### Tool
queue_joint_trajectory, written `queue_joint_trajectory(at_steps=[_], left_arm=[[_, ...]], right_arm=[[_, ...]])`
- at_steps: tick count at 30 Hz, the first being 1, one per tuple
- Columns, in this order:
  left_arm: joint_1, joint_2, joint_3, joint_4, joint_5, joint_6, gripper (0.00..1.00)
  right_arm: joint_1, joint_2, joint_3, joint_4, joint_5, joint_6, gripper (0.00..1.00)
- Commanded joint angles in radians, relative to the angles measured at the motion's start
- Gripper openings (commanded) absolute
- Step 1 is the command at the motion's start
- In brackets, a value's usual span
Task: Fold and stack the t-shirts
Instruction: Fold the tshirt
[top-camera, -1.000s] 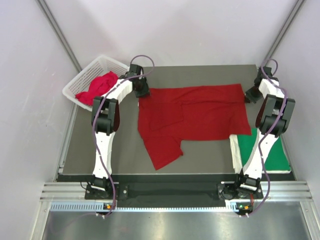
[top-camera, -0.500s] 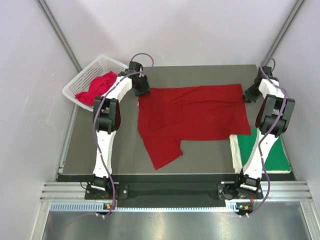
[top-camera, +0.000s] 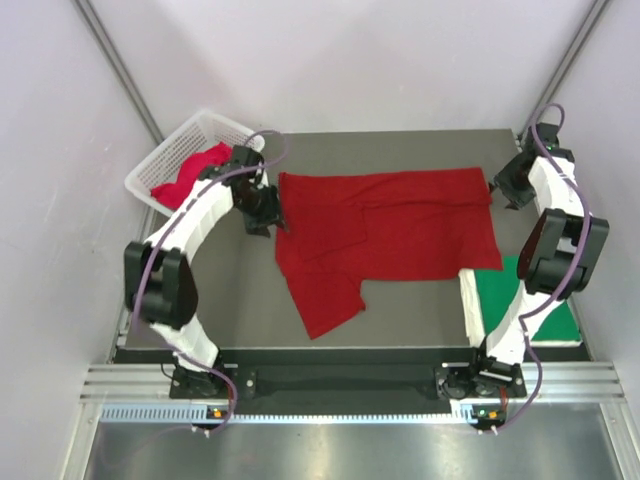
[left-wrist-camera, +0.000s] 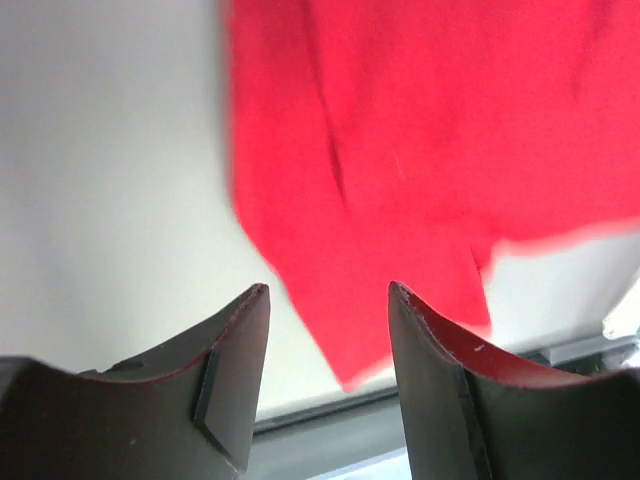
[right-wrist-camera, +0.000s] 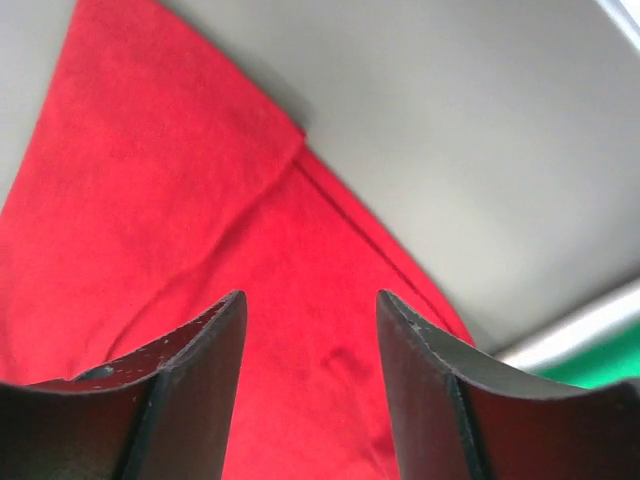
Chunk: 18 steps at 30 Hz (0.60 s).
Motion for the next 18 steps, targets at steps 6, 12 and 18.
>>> queue_joint_trajectory(at_steps=[6, 12, 18], left_arm=[[-0.201, -0.312, -0.5, 0.106, 0.218, -0.365, 0.54], [-0.238, -0.357, -0.578, 0.092, 0.186, -0.456, 0.53], [-0.313, -0.367, -0.6, 0.043, 0.083, -0.691, 0.5]], right_arm=[[0.043, -0.188, -0.154, 0.022, 0.003, 0.05, 0.58], [0.052, -0.249, -0.261, 0.032, -0.017, 0.044, 0.55], [0.052, -0.311, -0.339, 0.063, -0.021, 0.036, 0.54]])
